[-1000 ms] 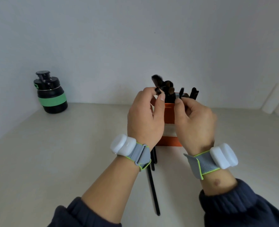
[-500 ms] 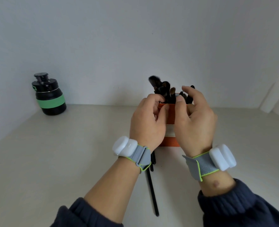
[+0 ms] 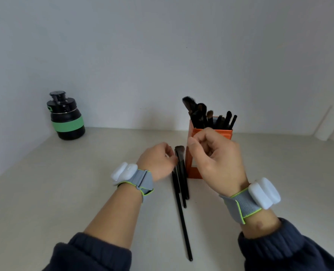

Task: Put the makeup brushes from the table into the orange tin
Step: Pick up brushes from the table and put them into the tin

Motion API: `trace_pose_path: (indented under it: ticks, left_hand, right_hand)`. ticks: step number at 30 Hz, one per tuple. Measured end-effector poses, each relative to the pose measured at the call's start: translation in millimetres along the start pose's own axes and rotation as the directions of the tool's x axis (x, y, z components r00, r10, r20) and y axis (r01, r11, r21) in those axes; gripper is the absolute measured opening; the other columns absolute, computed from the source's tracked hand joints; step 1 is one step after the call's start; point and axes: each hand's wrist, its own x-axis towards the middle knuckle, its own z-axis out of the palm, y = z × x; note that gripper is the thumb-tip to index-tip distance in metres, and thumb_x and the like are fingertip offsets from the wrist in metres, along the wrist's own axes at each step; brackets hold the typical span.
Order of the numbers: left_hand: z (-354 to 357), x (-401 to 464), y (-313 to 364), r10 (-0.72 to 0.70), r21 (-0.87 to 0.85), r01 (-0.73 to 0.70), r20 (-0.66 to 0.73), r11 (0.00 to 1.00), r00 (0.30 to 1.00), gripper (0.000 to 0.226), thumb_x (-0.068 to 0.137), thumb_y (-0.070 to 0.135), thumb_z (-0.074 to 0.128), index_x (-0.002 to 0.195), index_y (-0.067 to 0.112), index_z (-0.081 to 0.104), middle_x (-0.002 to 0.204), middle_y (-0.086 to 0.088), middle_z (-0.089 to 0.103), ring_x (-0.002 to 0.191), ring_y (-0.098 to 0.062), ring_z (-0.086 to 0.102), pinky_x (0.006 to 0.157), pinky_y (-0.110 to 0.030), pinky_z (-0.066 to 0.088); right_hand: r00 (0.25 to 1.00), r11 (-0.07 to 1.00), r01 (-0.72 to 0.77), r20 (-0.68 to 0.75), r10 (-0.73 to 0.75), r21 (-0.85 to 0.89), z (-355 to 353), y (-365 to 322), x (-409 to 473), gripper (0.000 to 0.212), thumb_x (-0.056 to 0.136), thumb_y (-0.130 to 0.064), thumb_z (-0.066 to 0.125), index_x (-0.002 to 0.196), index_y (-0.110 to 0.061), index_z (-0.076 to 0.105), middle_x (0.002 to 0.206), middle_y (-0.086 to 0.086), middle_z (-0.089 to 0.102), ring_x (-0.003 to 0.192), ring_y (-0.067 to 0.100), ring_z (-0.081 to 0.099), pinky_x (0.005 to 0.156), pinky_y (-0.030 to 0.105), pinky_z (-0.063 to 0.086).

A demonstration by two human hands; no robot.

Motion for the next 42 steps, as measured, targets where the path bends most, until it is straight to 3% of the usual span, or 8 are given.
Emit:
trace_pose_path:
  ticks: [5,10,15,20,29,32,35,42]
  left_hand:
    - [-5.9,-4.8,-8.0,-0.029,0.180,-0.014,0.230,0.984,0.973,0.018,0.083,0.039,0.065,0.082,0.022,0.058,0.089,-0.002,0.065,0.088,-0.026,0.064,0.068,-0.029,0.045]
    - [-5.7,-3.8,-8.6,-0.044,0.233,-0.017,0.256,0.972,0.966,0.010,0.083,0.032,0.063,0.088,0.026,0.057,0.095,0.000,0.063,0.089,-0.023,0.060,0.072,-0.027,0.045]
    - [-9.3,-2.4,-12.6,-0.036,0.215,-0.018,0.246,0.977,0.968,0.010,0.084,0.029,0.061,0.092,0.025,0.060,0.097,0.000,0.062,0.092,-0.022,0.060,0.073,-0.027,0.046]
    - [-15.8,-2.3,-20.9,0.000,0.186,-0.044,0.230,0.982,0.973,0.009,0.084,0.029,0.066,0.088,0.026,0.058,0.086,0.005,0.058,0.085,-0.019,0.057,0.068,-0.025,0.041]
    - [-32.7,-3.9,-42.2,0.009,0.169,-0.048,0.224,0.984,0.975,0.019,0.084,0.037,0.069,0.079,0.026,0.055,0.075,0.008,0.056,0.077,-0.016,0.055,0.065,-0.027,0.040]
    - [-34.0,-6.0,-45.6,0.025,0.174,-0.074,0.273,0.982,0.962,0.025,0.079,0.043,0.073,0.077,0.028,0.052,0.073,0.009,0.056,0.069,-0.012,0.052,0.061,-0.027,0.040]
    - [-35.0,-5.1,-47.9,0.039,0.150,-0.088,0.301,0.985,0.953,0.026,0.078,0.039,0.075,0.078,0.029,0.051,0.070,0.009,0.055,0.062,-0.008,0.048,0.056,-0.025,0.037]
    - [-48.3,-0.4,-61.3,0.033,0.081,-0.061,0.318,0.995,0.947,0.024,0.080,0.031,0.079,0.080,0.025,0.056,0.068,0.008,0.061,0.058,-0.006,0.051,0.052,-0.019,0.038]
  right_hand:
    - [0.957,0.984,-0.038,0.276,0.086,-0.175,0.3,2.3,-1.7,0.029,0.093,-0.031,0.061,0.065,-0.023,0.060,0.051,-0.012,0.054,0.050,0.006,0.052,0.050,0.024,0.039]
    - [0.779,0.916,0.000,0.574,0.252,-0.402,4.3,-3.1,-4.9,0.020,0.093,-0.038,0.062,0.080,-0.024,0.068,0.068,-0.011,0.061,0.069,0.010,0.060,0.062,0.030,0.051]
    - [0.785,0.890,0.010,0.555,0.276,-0.456,11.4,-6.6,-9.0,0.013,0.092,-0.041,0.060,0.097,-0.030,0.067,0.086,-0.008,0.065,0.084,0.015,0.062,0.074,0.035,0.056]
    - [0.756,0.872,0.054,0.590,0.283,-0.487,17.7,-8.8,-13.0,0.027,0.095,-0.043,0.057,0.117,-0.030,0.066,0.094,-0.003,0.068,0.092,0.019,0.064,0.079,0.034,0.055]
    - [0.781,0.887,0.083,0.583,0.225,-0.454,23.5,-9.7,-17.5,0.029,0.099,-0.044,0.052,0.121,-0.030,0.064,0.082,-0.010,0.062,0.080,0.011,0.060,0.073,0.031,0.053]
    - [0.795,0.901,0.094,0.577,0.188,-0.424,24.4,-12.0,-16.8,0.031,0.100,-0.039,0.051,0.128,-0.031,0.062,0.097,-0.013,0.058,0.092,0.010,0.059,0.082,0.032,0.052]
    - [0.757,0.912,0.147,0.637,0.145,-0.382,27.7,-16.0,-18.8,0.032,0.101,-0.030,0.048,0.130,-0.032,0.061,0.120,-0.011,0.058,0.104,0.015,0.061,0.086,0.037,0.052]
    - [0.684,0.876,0.290,0.723,0.092,-0.386,36.3,-19.4,-24.0,0.036,0.100,-0.027,0.041,0.130,-0.031,0.061,0.110,-0.011,0.062,0.099,0.017,0.062,0.075,0.038,0.054]
